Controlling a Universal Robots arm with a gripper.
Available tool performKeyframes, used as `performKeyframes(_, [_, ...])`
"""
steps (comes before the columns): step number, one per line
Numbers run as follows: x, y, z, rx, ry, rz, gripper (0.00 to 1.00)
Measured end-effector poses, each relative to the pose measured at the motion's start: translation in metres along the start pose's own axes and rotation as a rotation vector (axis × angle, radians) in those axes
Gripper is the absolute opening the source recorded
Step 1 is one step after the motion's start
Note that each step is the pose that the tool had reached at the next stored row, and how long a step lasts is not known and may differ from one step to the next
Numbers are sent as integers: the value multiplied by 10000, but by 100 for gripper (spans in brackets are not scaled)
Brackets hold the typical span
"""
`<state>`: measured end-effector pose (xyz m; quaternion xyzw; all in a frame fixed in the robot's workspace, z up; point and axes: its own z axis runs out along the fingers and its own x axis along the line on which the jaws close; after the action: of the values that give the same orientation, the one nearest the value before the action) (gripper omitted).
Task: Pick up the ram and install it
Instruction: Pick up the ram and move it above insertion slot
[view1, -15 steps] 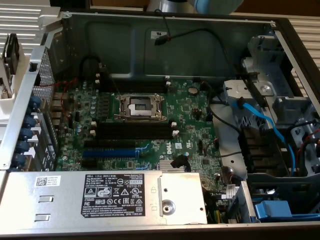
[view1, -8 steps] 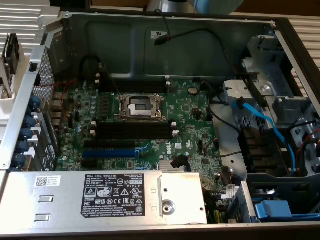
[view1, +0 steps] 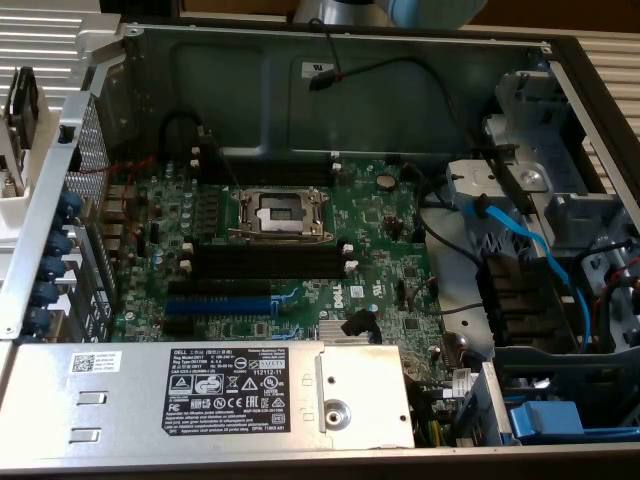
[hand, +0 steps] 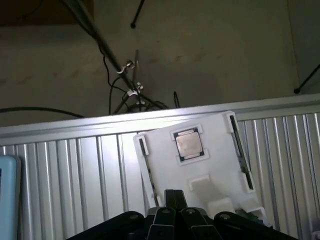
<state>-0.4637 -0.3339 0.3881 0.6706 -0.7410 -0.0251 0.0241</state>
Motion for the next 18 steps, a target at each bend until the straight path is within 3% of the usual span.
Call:
performKeyframes(7, [0, 0, 5, 18, 89, -1283, 10])
performKeyframes(9, [-1, -1, 11, 65, 111, -1624, 10])
performKeyframes(14, [0, -1, 38, 269, 138, -2037, 10])
performKeyframes(18, [1, 1, 39, 275, 139, -2044, 10])
